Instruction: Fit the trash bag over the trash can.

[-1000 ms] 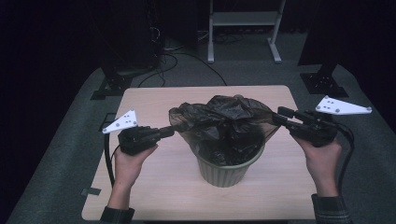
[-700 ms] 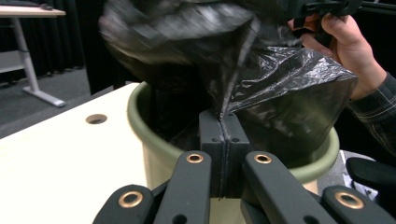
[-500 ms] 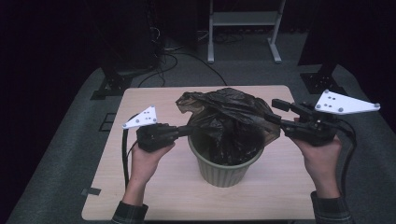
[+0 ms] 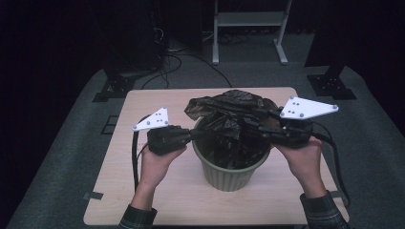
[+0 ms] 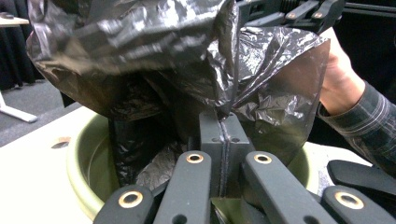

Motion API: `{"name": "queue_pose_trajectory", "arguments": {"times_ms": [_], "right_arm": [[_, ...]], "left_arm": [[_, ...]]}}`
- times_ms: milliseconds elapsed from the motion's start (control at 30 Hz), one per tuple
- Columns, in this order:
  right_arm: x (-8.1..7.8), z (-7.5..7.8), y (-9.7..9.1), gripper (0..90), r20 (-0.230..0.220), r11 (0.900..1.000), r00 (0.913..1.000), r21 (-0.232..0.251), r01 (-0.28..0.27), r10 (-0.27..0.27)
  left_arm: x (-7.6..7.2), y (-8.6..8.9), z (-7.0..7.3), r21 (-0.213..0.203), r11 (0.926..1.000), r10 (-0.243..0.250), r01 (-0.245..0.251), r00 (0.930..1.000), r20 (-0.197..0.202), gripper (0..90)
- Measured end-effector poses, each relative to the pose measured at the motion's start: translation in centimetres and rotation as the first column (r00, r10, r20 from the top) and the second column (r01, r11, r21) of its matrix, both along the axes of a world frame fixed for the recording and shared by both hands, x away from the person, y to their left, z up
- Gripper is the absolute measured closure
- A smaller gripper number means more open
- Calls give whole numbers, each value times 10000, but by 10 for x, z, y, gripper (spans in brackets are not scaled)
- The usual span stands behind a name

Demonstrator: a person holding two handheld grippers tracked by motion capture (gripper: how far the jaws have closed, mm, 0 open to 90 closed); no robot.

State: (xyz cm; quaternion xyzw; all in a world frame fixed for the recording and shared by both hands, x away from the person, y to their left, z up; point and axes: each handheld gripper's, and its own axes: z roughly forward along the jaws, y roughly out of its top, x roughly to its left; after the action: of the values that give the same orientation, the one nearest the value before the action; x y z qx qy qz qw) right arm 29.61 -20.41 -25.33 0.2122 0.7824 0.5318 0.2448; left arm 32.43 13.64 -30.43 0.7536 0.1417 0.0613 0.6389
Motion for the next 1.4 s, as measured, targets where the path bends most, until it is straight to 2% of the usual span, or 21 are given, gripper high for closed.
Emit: {"name": "queue_pose_trajectory", "arguments": {"times_ms": [67, 200, 233, 400, 667, 733, 867, 1067, 1167, 1333, 1400], "right_arm": [[1, -2, 1, 586, -32, 10000, 10000, -67, 13, -13], [1, -2, 1, 868, 52, 9999, 9999, -133, 103, -103], [2, -2, 0, 896, 29, 9999, 9999, -61, 122, -122], [4, 6, -12, 900, 30, 9984, 9989, 343, 458, -460], [11, 20, -42, 900, 51, 9866, 9943, 1251, 1050, -1065], [12, 23, -47, 900, 18, 9846, 9937, 1352, 1108, -1121], [17, 23, -52, 900, -129, 9821, 9901, 1256, 1404, -1399], [36, 7, -56, 900, -689, 9787, 9822, 978, 1808, -1746], [48, -7, -61, 900, -1102, 9759, 9747, 781, 2038, -1947], [64, -32, -72, 900, -1831, 9693, 9580, 678, 2364, -2208], [70, -42, -77, 900, -2127, 9656, 9485, 611, 2528, -2349]], "left_arm": [[0, 0, 0, -15, 10000, -15, 15, 10000, 0, 897], [-1, 1, 0, 77, 10000, -28, 28, 10000, -1, 897], [-1, 3, -1, 160, 9999, 17, -17, 10000, 13, 897], [0, 20, -2, 257, 9991, 336, -334, 9994, -80, 897], [-1, 61, 4, 210, 9933, 1140, -1139, 9935, -6, 897], [-2, 71, 7, 177, 9911, 1321, -1322, 9912, 48, 897], [4, 84, 6, 196, 9872, 1585, -1581, 9872, -198, 897], [19, 82, -14, 318, 9870, 1594, -1573, 9836, -849, 897], [29, 77, -26, 419, 9869, 1593, -1555, 9808, -1120, 898], [43, 70, -40, 664, 9841, 1729, -1648, 9742, -1448, 897], [48, 67, -46, 823, 9814, 1843, -1733, 9707, -1540, 897]]}}
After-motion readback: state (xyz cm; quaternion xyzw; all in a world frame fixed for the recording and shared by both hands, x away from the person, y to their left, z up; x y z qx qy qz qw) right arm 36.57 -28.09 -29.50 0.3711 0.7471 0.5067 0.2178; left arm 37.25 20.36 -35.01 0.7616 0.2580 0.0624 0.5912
